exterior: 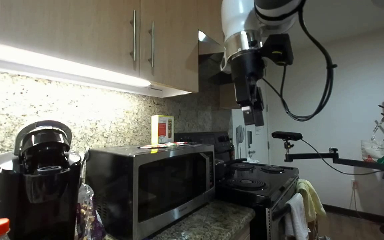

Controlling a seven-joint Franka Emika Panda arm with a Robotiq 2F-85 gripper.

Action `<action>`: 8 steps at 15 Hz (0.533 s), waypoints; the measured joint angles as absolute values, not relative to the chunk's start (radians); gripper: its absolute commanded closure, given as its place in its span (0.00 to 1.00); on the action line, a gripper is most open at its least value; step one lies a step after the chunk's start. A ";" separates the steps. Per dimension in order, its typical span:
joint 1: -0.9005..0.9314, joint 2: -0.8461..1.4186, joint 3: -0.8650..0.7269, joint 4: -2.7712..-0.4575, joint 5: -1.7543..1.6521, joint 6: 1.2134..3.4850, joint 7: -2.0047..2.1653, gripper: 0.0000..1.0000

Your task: Put the Coca Cola bottle on top of the microwave.

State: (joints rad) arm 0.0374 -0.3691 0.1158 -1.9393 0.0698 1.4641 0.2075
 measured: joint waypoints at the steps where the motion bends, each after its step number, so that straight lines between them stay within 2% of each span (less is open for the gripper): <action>1: 0.047 -0.316 0.126 -1.881 0.049 1.451 0.185 0.00; 8: 0.151 0.037 0.198 -1.492 -0.104 1.413 0.027 0.00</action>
State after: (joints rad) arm 0.1508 0.0372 0.1978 -1.4919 -0.1039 1.4135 0.0274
